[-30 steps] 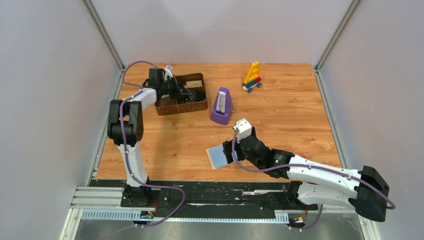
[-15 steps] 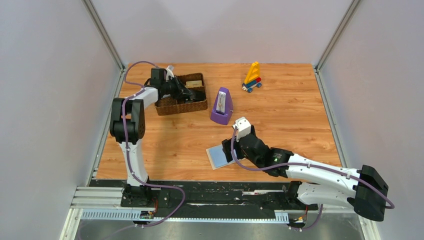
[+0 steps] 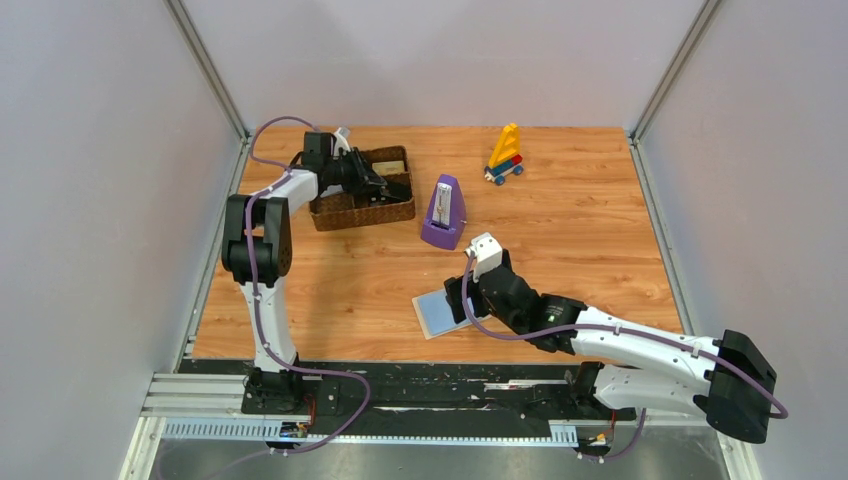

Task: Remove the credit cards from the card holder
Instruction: Place the credit card in the storage box.

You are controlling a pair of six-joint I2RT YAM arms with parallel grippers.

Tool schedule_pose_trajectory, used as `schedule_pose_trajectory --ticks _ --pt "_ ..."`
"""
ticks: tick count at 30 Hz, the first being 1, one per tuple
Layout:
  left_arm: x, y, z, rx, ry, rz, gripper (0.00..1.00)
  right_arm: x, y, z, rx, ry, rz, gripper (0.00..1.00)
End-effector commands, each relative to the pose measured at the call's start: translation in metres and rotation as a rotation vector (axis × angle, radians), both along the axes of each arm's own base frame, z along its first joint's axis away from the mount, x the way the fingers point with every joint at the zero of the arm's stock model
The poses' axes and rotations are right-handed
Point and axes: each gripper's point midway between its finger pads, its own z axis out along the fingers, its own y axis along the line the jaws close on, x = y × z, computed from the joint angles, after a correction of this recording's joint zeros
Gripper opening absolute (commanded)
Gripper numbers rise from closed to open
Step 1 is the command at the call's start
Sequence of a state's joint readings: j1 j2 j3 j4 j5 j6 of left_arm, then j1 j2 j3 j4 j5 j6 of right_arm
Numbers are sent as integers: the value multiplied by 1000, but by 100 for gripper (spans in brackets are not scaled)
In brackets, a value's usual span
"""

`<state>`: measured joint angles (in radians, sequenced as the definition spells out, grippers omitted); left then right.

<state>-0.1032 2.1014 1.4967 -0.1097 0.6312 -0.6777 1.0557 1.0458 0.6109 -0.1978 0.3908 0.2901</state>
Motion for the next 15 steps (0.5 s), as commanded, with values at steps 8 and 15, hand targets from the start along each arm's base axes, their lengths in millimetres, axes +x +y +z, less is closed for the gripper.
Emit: schedule_pose_trajectory --ticks 8,15 --pt "10 6 9 88 -50 -6 36 9 11 25 72 -42 -4 100" --pt "11 8 12 109 -50 -5 37 10 11 26 79 -44 -8 100"
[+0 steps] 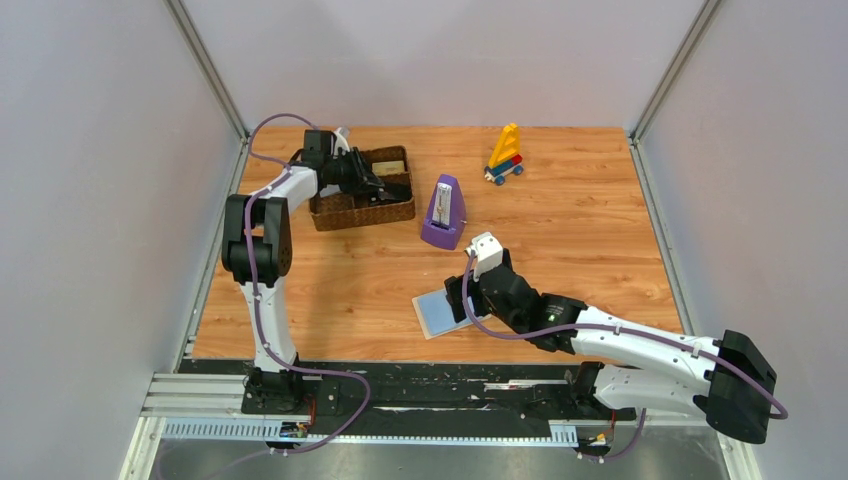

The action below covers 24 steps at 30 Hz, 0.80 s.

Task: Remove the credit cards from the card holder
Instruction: Place the credit card in the storage box, then reset both arms

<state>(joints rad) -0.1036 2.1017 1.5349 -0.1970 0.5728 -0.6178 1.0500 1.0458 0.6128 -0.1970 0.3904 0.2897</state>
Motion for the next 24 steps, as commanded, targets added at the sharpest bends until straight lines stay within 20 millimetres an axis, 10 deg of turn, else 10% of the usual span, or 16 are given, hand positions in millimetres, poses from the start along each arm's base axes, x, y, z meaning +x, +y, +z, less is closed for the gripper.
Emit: schedule_pose_trajectory --ticks 1,13,24 --pt "10 0 18 36 -60 -16 37 8 12 25 76 -44 0 100" --pt "6 6 37 81 -80 -15 39 5 15 31 111 -19 1 100" --pt "-38 3 121 52 -206 -74 43 4 23 64 239 68 -98 100"
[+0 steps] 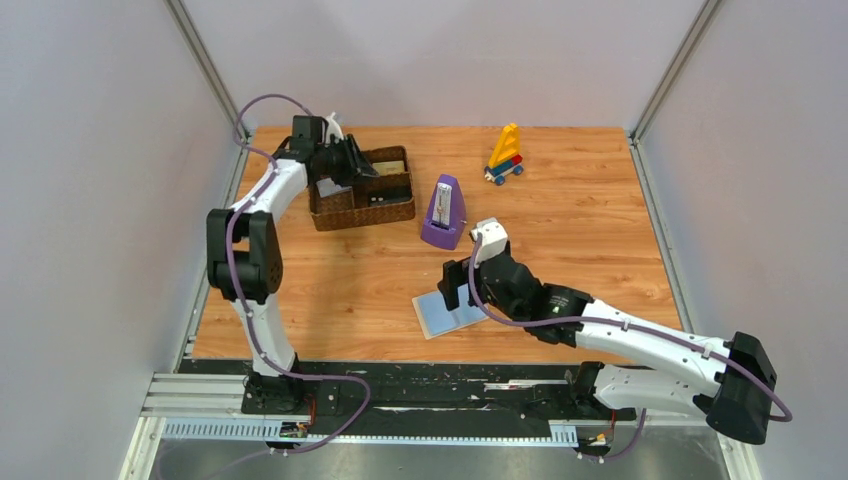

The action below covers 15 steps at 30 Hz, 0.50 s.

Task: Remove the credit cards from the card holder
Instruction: Reset both arms

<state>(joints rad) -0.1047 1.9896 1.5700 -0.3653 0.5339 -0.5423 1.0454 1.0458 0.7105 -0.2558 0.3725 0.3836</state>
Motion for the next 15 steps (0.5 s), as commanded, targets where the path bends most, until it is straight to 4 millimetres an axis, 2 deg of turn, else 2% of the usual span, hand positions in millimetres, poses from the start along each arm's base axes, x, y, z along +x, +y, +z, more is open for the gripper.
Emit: schedule_pose_trajectory --ticks 1,2,3,4,5,6,7,8,9,10,11,12,13,14,15 --pt "-28 -6 97 -25 -213 -67 47 3 8 36 155 43 -88 100" --pt "-35 -7 97 -29 -214 -79 48 4 6 40 177 49 -117 100" --pt "-45 -6 114 -31 -246 -85 51 5 2 43 203 58 -157 100" --pt "-52 -6 115 -25 -249 -94 52 6 -3 45 220 63 -196 100" --pt "-63 -6 129 -24 -281 -101 54 6 -6 48 230 64 -210 100" --pt "-71 -5 128 -19 -280 -108 56 5 -9 51 234 60 -211 100" --pt "-84 -6 143 -24 -318 -119 64 4 -12 54 238 56 -214 100" --pt "-93 -6 138 -24 -311 -128 87 3 -15 57 241 54 -220 100" --pt "-104 -8 152 -35 -354 -143 94 3 -18 61 245 49 -225 100" --pt "-113 -8 144 -36 -339 -148 98 2 -20 64 250 45 -229 100" --pt "-125 -9 154 -43 -371 -158 99 2 -24 68 253 37 -236 100" --pt "-133 -9 145 -45 -352 -165 100 1 -28 72 258 28 -243 100" --pt "-146 -10 154 -54 -378 -180 100 1 -32 76 261 20 -251 100" --pt "-155 -10 146 -56 -361 -185 100 0 -36 80 268 10 -259 100" --pt "-167 -11 154 -66 -389 -200 100 0 -41 82 270 3 -269 100"
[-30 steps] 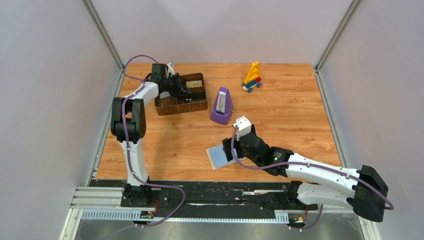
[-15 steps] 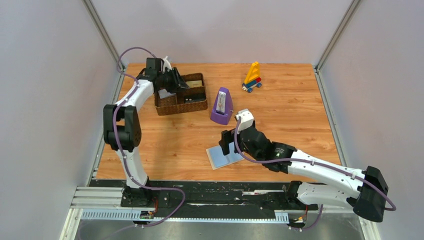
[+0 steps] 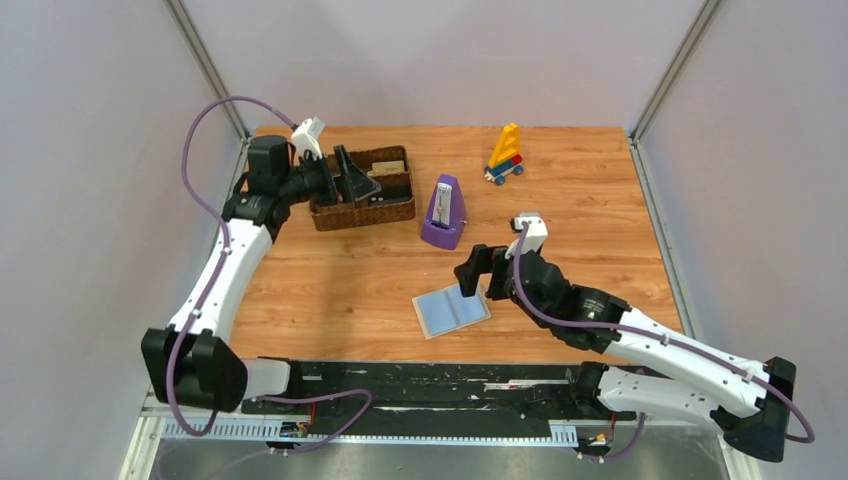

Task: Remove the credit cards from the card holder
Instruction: Reset both arms

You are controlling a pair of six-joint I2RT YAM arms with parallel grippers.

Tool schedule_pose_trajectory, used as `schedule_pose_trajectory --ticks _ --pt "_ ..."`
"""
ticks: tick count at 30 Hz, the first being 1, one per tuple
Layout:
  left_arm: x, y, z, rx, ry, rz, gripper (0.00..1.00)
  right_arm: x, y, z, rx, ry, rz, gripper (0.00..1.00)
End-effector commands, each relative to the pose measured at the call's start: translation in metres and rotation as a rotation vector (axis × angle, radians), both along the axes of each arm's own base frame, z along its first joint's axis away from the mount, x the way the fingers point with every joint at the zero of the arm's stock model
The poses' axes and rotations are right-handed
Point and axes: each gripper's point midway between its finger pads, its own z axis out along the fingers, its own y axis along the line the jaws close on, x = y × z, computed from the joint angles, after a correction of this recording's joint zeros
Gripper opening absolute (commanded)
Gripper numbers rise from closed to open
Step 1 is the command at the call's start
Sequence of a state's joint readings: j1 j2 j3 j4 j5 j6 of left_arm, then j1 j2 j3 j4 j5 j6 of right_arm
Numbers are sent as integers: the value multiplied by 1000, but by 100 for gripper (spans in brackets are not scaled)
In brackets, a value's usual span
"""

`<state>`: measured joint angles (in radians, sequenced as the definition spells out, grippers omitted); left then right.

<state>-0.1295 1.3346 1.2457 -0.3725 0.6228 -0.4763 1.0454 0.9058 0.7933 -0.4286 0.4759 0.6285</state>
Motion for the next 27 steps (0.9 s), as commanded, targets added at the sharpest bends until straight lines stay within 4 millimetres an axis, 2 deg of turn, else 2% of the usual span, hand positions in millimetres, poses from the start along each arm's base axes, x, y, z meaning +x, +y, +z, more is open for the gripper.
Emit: schedule_pose_trajectory --ticks 1,6,7,8,9,10,11,12,13,19,27 --pt "-45 -5 -5 -10 -17 -74 100 3 -20 35 69 -53 -87 100" --pt "-93 -9 -8 -64 -72 -109 100 1 -37 43 85 -75 -125 100" --pt "-102 -9 -1 -76 -104 -113 100 0 -40 45 92 -75 -134 100" --pt "-107 -9 -9 -79 -93 -117 100 -1 -43 45 98 -72 -142 100" --pt "-114 -8 -1 -93 -130 -117 100 -2 -44 47 109 -72 -145 100" --pt "-119 -9 -8 -103 -117 -121 100 -3 -46 47 117 -70 -147 100" --pt "-125 -9 0 -115 -158 -126 100 -4 -47 48 130 -69 -151 100" --pt "-129 -9 -4 -127 -147 -131 100 -5 -48 49 140 -68 -155 100" --pt "-134 -9 2 -134 -176 -135 100 -5 -49 49 148 -67 -160 100" --pt "-147 -9 6 -146 -202 -145 100 -4 -52 46 163 -55 -189 100" --pt "-151 -12 15 -179 -198 -160 100 -4 -56 45 166 -45 -213 100"
